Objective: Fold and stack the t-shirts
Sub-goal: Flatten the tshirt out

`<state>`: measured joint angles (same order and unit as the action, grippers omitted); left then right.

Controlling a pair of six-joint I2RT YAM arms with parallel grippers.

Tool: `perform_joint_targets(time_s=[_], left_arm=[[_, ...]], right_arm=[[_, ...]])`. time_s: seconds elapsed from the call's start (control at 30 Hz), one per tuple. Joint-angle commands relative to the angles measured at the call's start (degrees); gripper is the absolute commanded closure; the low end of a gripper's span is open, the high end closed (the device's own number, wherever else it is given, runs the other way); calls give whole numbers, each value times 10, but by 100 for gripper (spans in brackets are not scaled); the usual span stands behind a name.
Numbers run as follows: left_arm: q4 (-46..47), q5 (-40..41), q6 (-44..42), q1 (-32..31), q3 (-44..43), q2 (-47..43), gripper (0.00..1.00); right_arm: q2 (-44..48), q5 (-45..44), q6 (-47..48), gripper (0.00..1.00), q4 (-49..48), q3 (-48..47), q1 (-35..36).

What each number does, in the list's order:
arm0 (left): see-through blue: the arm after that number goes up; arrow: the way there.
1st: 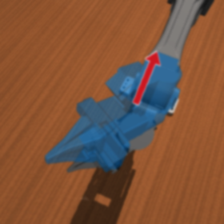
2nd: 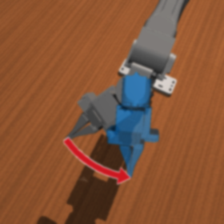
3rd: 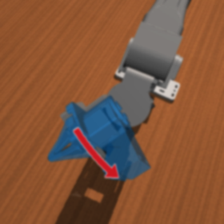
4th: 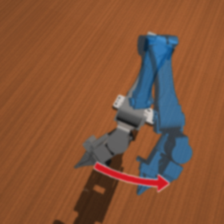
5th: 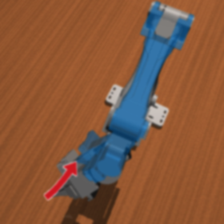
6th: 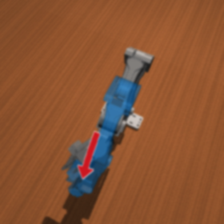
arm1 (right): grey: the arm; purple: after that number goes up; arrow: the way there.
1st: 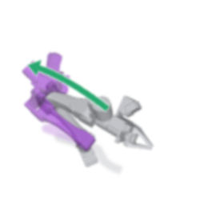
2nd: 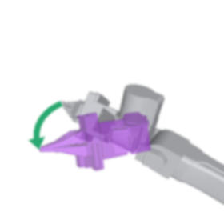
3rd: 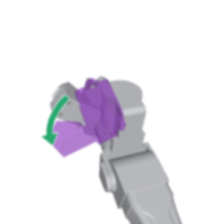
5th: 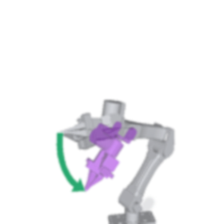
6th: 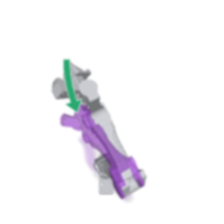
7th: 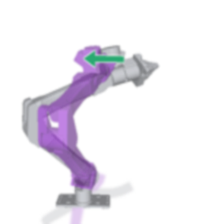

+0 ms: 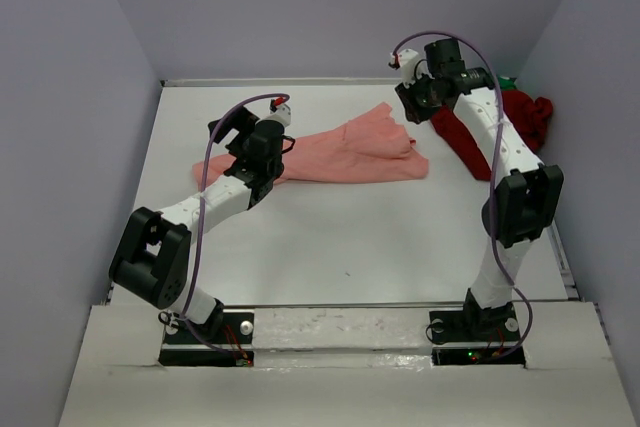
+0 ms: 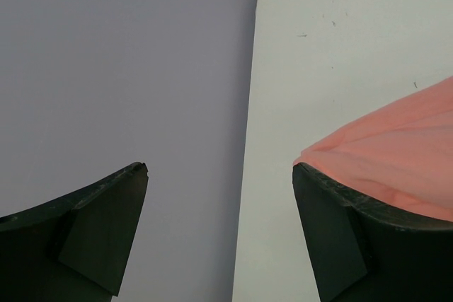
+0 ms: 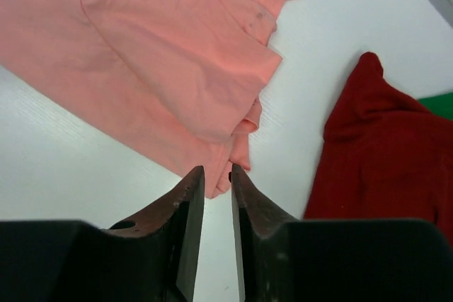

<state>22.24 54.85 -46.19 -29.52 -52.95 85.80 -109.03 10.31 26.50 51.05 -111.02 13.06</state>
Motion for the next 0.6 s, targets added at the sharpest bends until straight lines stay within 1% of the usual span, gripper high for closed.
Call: perform_joint_targets(time_s=[0.0, 0.17, 0.33, 0.37, 0.47, 0.57], left_arm=[[6, 3, 14, 2, -20, -19, 4], [-2, 3, 15, 3, -15, -26, 3], [-2, -1, 14, 3, -6, -33, 3], [-2, -2, 14, 3, -6, -32, 3], [-1, -1, 14, 3, -7, -30, 3], [-2, -1, 14, 3, -10, -26, 3]], right_arm=[[-28, -8, 7, 68, 12, 27, -5], [-103, -49, 1, 67, 12, -21, -5], [-162, -86, -14, 61, 14, -76, -5], [-175, -96, -17, 61, 14, -81, -5], [-186, -100, -22, 60, 14, -87, -5], [-184, -100, -24, 61, 10, -73, -5]])
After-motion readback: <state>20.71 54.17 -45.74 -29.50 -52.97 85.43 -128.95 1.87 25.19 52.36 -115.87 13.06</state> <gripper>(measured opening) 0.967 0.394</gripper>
